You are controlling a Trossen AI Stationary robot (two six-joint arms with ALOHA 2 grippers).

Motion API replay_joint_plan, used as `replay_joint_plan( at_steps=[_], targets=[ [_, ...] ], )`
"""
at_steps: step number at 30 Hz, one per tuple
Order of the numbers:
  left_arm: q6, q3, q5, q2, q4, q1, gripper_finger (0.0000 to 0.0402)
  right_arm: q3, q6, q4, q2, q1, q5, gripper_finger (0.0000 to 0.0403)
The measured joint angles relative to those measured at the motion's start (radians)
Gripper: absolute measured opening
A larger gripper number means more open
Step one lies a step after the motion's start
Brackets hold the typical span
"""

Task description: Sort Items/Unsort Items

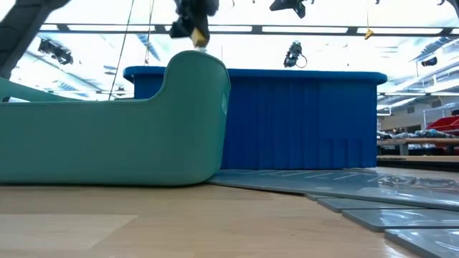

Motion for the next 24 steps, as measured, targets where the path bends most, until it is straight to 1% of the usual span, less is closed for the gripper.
replay_joint_plan(
  at_steps=[4, 8, 11, 15, 17, 20, 24],
  targets=[
    [-0.085, -0.091, 0.014, -0.081, 0.001, -0.085, 0.0130, 0.000, -0.012, -0.001, 0.000, 0.000, 0.000, 0.0002],
    [-0.183, -0.260, 0.044, -0.177, 0.000, -0.128, 0.0130, 0.000, -0.012, -0.001, 0.000, 0.000, 0.000, 0.0003],
    [-0.216, -0.409, 0.073, -0.276, 0.001, -0.141, 0.0130, 0.000, -0.013, -0.002, 0.000, 0.000, 0.000, 0.0002],
    [-0.240, -0.617, 0.173, -0.388, 0.005, -0.191, 0.0130, 0.000, -0.013, -0.003, 0.000, 0.000, 0.000, 0.0002],
    [-0.243, -0.699, 0.211, -0.431, 0.044, -0.229, 0.0130, 0.000, -0.012, -0.002, 0.000, 0.000, 0.000, 0.0003],
    [-0.262, -0.807, 0.231, -0.466, 0.075, -0.282, 0.0130, 0.000, -0.012, -0.003, 0.000, 0.000, 0.000, 0.0003],
    [-0.290, -0.927, 0.229, -0.458, 0.113, -0.328, 0.0130, 0.000, -0.012, -0.005, 0.000, 0.000, 0.000, 0.0001]
  ],
)
